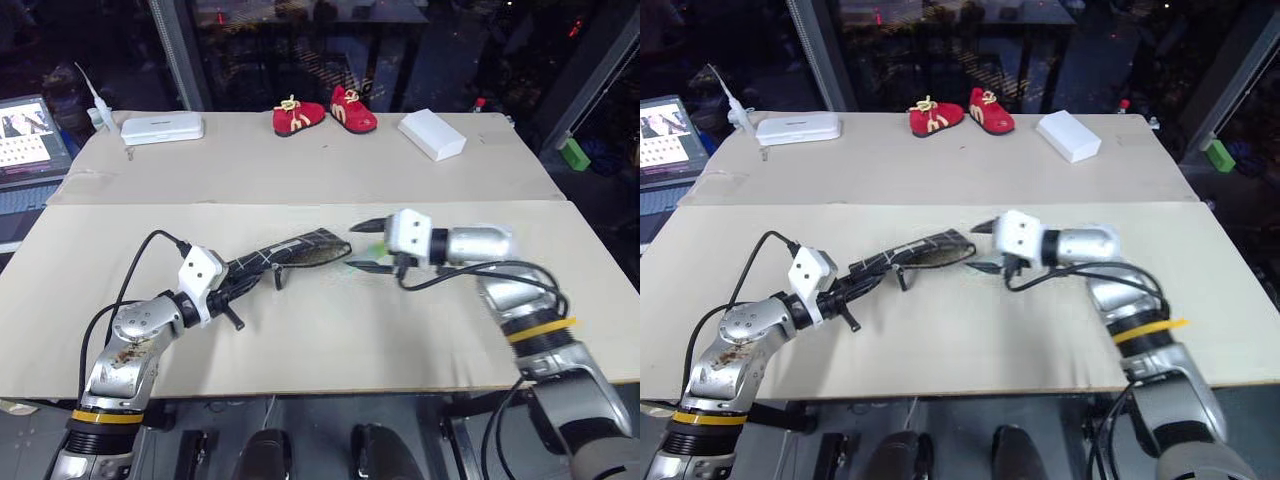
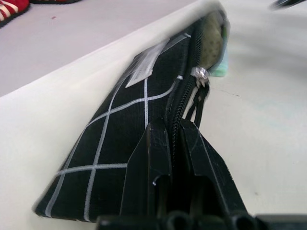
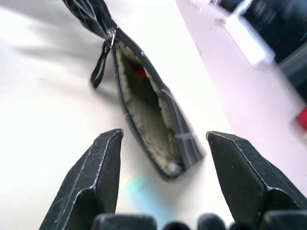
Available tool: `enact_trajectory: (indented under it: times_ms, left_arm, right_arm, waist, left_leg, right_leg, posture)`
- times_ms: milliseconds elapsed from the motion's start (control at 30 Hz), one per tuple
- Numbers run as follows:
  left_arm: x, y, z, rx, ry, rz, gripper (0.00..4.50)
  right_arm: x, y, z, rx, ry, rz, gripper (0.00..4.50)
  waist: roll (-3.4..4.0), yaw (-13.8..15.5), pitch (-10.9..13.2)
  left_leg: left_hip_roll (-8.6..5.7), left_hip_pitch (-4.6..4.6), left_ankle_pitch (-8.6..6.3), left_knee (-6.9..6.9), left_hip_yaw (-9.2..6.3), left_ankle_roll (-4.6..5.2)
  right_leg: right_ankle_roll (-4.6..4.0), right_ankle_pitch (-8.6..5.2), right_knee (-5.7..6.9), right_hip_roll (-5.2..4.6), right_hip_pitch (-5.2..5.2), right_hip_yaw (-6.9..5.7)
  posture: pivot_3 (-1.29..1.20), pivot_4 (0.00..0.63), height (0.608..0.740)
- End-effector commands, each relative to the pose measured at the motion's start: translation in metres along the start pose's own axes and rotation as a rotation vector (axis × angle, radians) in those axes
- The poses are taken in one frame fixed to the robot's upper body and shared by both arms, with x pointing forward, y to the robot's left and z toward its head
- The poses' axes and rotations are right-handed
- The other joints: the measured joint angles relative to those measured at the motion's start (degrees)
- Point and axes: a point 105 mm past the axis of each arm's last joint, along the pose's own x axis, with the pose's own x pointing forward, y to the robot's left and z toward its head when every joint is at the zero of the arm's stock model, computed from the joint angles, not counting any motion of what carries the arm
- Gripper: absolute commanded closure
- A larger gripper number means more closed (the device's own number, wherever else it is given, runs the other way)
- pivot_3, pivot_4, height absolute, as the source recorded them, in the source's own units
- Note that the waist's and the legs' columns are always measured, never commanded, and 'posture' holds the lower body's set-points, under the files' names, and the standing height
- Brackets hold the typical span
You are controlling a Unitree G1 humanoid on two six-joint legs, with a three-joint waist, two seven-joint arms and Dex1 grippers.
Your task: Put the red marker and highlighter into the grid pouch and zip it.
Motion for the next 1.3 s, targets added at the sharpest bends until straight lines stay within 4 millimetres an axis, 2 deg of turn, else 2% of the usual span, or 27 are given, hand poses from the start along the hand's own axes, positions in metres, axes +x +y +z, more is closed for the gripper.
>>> enact_trajectory:
  times_ms: [33, 100, 267, 467, 567, 833, 1067, 1300]
  left_arm:
    - [-0.004, 0.002, 0.009, 0.036, -0.035, 0.017, 4.5]
    - [-0.005, 0.002, 0.009, 0.035, -0.034, 0.024, 4.5]
    - [-0.007, 0.004, 0.009, 0.034, -0.039, 0.046, 4.5]
    - [-0.008, 0.007, 0.009, 0.032, -0.038, 0.076, 4.5]
    - [-0.01, 0.008, 0.009, 0.029, -0.041, 0.089, 4.5]
    - [-0.015, 0.012, 0.013, 0.036, -0.045, 0.125, 4.5]
    - [-0.018, 0.011, 0.015, 0.035, -0.048, 0.139, 4.5]
    - [-0.017, 0.007, 0.019, 0.028, -0.054, 0.144, 4.5]
  right_arm:
    - [-0.009, -0.013, 0.0, 0.046, -0.004, -0.012, 1.37]
    - [-0.003, -0.015, -0.012, 0.041, 0.044, -0.012, 1.37]
    - [0.017, -0.012, -0.033, 0.002, 0.126, 0.063, 1.37]
    - [0.042, -0.024, -0.041, -0.055, 0.191, 0.076, 1.37]
    - [0.049, -0.026, -0.043, -0.066, 0.215, 0.095, 1.37]
    - [0.046, -0.021, -0.056, -0.062, 0.355, 0.237, 1.37]
    - [0.045, -0.03, -0.06, -0.071, 0.425, 0.201, 1.37]
    - [0.055, -0.031, -0.056, -0.013, 0.432, 0.19, 1.37]
  waist:
    - [0.0, -0.4, 0.0]
    - [0.0, -0.57, 0.0]
    - [0.0, -0.44, 0.0]
    - [0.01, -0.31, 0.01]
    - [0.02, -0.31, 0.02]
    - [0.06, -0.23, 0.04]
    - [0.08, -0.49, 0.05]
    - [0.08, -0.66, 0.05]
  left_leg:
    - [0.0, 0.28, 0.0, -0.01, 0.01, 0.0]
    - [0.02, 0.58, -0.01, -0.08, 0.02, 0.0]
    - [0.01, 0.52, 0.0, -0.08, 0.04, -0.01]
    - [-0.02, 0.39, 0.0, -0.08, 0.11, -0.02]
    - [-0.01, 0.41, 0.0, -0.08, 0.12, -0.02]
    - [0.02, 0.38, 0.0, -0.08, 0.1, -0.03]
    - [0.03, 0.41, 0.0, -0.09, 0.1, -0.04]
    - [0.05, 0.41, 0.01, -0.1, 0.08, -0.06]
  right_leg:
    - [-0.03, -0.01, 0.02, 0.06, 0.23, 0.01]
    - [-0.12, -0.08, 0.05, 0.09, 0.43, -0.01]
    - [-0.12, -0.1, 0.12, 0.13, 0.36, 0.03]
    - [-0.1, -0.09, 0.06, 0.06, 0.28, 0.03]
    - [-0.11, -0.09, 0.08, 0.05, 0.29, 0.04]
    - [-0.11, -0.09, 0.07, -0.02, 0.29, 0.0]
    - [-0.11, -0.09, 0.11, 0.0, 0.27, 0.0]
    - [-0.12, -0.08, 0.12, -0.01, 0.27, 0.0]
  posture:
    - [0.0, 0.15, 0.74]
    - [0.0, 0.15, 0.74]
    - [0.0, 0.15, 0.74]
    - [0.0, 0.15, 0.74]
    - [0.0, 0.15, 0.74]
    - [0.0, 0.15, 0.74]
    - [0.0, 0.15, 0.74]
    - [0.0, 0.15, 0.74]
